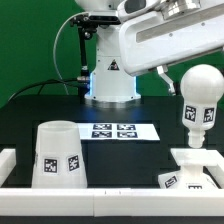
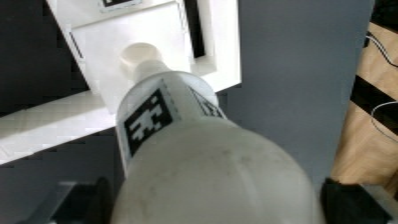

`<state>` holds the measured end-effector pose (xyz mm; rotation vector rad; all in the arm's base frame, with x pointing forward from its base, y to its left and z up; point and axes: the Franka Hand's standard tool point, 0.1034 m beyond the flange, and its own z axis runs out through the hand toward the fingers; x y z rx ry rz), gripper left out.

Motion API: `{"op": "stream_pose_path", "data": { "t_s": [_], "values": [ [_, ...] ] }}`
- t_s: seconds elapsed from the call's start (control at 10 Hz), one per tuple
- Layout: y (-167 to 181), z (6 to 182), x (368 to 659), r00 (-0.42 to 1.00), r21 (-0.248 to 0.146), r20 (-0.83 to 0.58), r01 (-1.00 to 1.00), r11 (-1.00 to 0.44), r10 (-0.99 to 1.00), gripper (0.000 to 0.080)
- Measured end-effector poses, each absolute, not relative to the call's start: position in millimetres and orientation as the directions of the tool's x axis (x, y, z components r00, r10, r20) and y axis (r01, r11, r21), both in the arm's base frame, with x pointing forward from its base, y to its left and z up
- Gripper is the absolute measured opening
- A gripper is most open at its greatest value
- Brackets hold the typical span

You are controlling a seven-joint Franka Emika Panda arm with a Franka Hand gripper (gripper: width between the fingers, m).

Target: Assemble lamp

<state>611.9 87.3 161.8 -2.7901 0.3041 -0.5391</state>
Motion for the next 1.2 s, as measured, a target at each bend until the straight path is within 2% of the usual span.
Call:
{"op": "stream_pose_path", "data": {
  "t_s": [1.2],
  "values": [
    [81, 125.4, 609, 0.907, -0.299, 0.321, -0.176, -0.938, -0.273, 0.0569]
  ]
}}
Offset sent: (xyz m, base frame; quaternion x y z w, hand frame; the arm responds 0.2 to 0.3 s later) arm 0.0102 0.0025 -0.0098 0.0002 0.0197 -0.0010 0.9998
